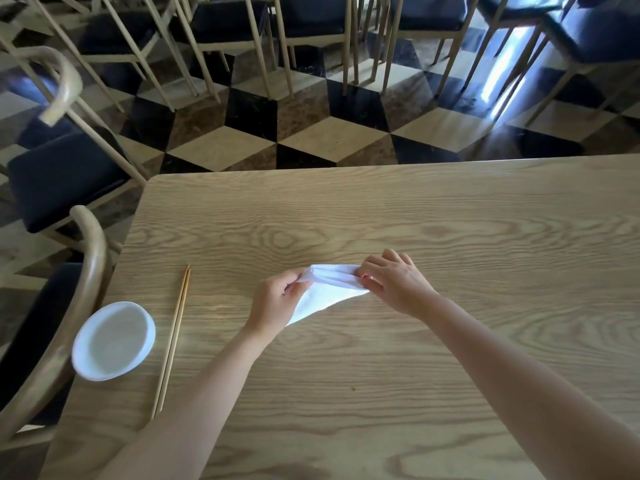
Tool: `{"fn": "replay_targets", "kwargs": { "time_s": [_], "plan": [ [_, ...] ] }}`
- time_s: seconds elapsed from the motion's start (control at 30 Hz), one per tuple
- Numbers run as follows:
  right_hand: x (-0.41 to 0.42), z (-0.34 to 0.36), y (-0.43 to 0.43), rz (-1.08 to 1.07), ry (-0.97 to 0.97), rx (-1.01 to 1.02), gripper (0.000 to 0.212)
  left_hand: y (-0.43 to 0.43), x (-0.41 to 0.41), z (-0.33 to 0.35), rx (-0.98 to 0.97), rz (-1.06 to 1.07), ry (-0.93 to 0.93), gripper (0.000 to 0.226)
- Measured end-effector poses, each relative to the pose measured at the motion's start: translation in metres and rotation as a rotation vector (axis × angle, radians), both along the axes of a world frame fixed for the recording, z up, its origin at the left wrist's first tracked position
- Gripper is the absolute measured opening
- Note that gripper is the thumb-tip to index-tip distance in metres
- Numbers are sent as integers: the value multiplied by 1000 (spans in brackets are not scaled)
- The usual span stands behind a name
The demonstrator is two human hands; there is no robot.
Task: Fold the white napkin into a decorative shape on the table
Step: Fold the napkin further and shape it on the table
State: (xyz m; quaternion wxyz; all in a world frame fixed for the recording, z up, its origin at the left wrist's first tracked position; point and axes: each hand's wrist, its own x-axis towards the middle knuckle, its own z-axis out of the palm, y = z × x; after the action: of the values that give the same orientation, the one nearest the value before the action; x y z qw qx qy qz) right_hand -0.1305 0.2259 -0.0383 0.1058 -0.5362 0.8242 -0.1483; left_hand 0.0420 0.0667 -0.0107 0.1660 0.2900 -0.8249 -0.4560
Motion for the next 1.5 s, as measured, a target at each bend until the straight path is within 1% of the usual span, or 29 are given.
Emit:
{"fn": "replay_targets", "kwargs": {
  "time_s": [0.03, 0.07, 0.1, 0.13, 0.17, 0.2, 0.23, 0.27, 0.33, 0.37, 0.43, 0.47, 0.5, 0.53, 0.6, 0.67, 0.73, 0.77, 0.83, 0.9, 0.97, 1.03, 1.1, 1.23, 1.37, 1.5],
  "plan": [
    [-1, 2, 2, 8, -17, -7, 19, -3, -1, 1, 53, 24, -13, 9],
    [-2, 3, 5, -11, -113, -25, 16, -5, -2, 2, 107, 31, -25, 8],
    [-4, 6, 7, -75, -295, -64, 12, -8, -3, 3, 161, 28, -35, 9],
    [-5, 12, 9, -180, -547, -132, 11, -9, -3, 4, 207, 30, -46, 11],
    [-6, 18, 10, -294, -803, -218, 14, -11, -3, 5, 243, 38, -61, 15],
    [-7, 23, 12, -382, -997, -290, 17, -12, -3, 6, 266, 46, -76, 19],
    [-8, 27, 14, -412, -1107, -321, 21, -14, -3, 6, 285, 49, -87, 24],
    [-6, 30, 15, -393, -1182, -318, 25, -14, -3, 6, 306, 46, -90, 29],
    [1, 33, 12, -330, -1238, -277, 31, -15, -3, 6, 361, 28, -85, 32],
    [4, 34, 9, -322, -1220, -271, 30, -16, -3, 5, 370, 22, -84, 32],
    [7, 34, 4, -340, -1100, -267, 17, -16, -3, 4, 372, 14, -87, 33],
    [8, 35, 3, -356, -1050, -265, 9, -16, -3, 3, 381, 10, -87, 30],
    [7, 33, 3, -375, -1033, -260, 6, -16, -3, 2, 386, 5, -91, 24],
    [7, 30, 4, -405, -1045, -255, 8, -16, -4, 1, 381, -1, -99, 17],
    [7, 20, 6, -476, -1049, -225, 9, -15, -7, -2, 303, -16, -134, 18],
    [10, 8, 9, -532, -1028, -170, 6, -15, -10, -10, 256, 15, -195, 9],
    [14, -3, 13, -580, -981, -142, 9, -13, -9, -19, 222, 80, -286, 25],
    [15, -7, 15, -605, -936, -144, 11, -11, -8, -23, 154, 107, -332, 30],
    [21, -13, 20, -648, -840, -153, 12, -5, -5, -28, -108, 99, -391, 37],
    [30, -15, 23, -628, -760, -152, 12, 6, -9, -28, -349, -10, -348, 38],
    [41, -16, 24, -557, -711, -145, 18, 20, -21, -29, -465, -140, -267, 30],
    [50, -18, 23, -488, -668, -139, 26, 33, -35, -31, -513, -255, -248, 21],
    [55, -22, 21, -481, -602, -145, 26, 39, -48, -35, -528, -330, -281, 18],
    [60, -27, 13, -579, -518, -187, 15, 35, -66, -42, -507, -396, -414, 22],
    [65, -28, 6, -651, -467, -216, 13, 30, -75, -35, -347, -470, -500, 22],
    [67, -25, -3, -730, -515, -307, 7, 23, -75, -27, -114, -436, -437, 16]
  ]
}}
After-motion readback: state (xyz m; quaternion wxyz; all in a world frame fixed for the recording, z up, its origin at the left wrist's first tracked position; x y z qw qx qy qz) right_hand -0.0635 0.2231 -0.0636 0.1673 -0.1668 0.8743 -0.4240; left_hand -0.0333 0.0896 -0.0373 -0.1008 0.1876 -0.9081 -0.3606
